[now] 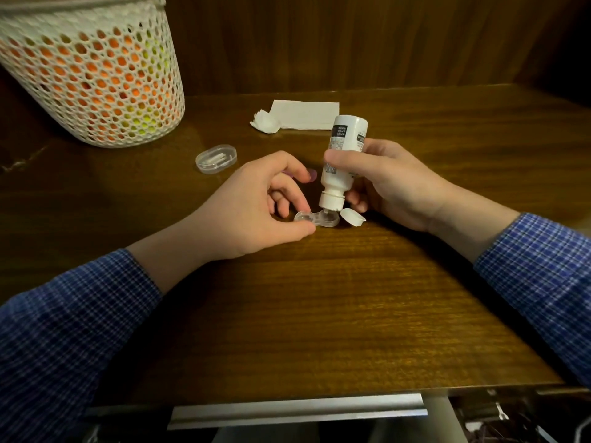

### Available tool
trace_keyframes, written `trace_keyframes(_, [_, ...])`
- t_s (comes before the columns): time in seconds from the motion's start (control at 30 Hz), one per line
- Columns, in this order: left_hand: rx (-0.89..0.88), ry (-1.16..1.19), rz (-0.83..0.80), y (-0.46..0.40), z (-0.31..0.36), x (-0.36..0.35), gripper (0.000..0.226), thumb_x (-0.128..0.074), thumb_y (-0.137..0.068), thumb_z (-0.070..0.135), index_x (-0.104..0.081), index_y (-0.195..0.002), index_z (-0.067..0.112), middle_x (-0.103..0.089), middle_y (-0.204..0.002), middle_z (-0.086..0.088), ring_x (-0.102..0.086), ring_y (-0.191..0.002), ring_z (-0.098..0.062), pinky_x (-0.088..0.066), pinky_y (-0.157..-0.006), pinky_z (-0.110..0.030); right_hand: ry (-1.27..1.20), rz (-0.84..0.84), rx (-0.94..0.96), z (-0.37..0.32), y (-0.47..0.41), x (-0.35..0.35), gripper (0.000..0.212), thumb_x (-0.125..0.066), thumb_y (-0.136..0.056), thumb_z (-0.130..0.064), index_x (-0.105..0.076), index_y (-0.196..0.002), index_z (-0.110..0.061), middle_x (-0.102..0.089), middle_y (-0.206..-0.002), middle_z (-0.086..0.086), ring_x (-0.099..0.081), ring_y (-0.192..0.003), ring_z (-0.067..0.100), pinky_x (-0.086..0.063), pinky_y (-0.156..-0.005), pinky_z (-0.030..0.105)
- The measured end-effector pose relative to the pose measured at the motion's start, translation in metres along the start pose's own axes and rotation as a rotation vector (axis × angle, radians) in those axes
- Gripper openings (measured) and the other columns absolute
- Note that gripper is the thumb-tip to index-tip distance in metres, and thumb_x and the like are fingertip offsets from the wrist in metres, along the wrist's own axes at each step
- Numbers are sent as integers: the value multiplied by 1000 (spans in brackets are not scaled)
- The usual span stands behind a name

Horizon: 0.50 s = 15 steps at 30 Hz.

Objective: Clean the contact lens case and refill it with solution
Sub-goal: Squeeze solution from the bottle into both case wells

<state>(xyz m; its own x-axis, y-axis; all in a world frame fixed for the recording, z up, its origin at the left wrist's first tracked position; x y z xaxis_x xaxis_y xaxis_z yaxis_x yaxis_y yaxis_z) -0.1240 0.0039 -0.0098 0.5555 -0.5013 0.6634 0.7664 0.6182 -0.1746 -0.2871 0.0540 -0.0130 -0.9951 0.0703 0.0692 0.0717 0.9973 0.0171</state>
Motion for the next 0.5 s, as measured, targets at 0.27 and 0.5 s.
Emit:
trace_keyframes(0.27, [-9, 11, -12, -1, 0, 0, 55, -91, -76, 23, -59, -120, 32, -76, -96, 16, -69, -77, -11, -58, -69, -20, -1, 2, -12, -1, 3, -1, 14, -64, -99, -28, -62, -98, -14, -75, -75, -8, -53, -52, 4, -41, -44, 16])
trace_keyframes(0.5, [-9, 22, -21, -1, 0, -1, 55, -91, -76, 22, -60, -121, 29, -76, -95, 14, -68, -77, -13, -57, -67, -20, 7, -17, -14, -2, 3, 0, 15, -63, -99, -29, -61, -102, -15, -72, -77, -8, -53, -56, 5, -41, -47, 16])
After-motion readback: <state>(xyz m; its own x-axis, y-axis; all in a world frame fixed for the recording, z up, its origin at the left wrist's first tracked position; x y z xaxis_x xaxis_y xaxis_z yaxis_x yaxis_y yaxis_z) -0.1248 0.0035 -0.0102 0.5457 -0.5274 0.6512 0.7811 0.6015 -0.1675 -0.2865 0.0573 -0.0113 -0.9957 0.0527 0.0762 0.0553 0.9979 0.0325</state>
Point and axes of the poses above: each hand's wrist, its own y-axis away from the middle knuckle, its own x-axis out of the back of the hand, z = x × y, the point moved 6 cm from there along -y, towards the middle knuckle
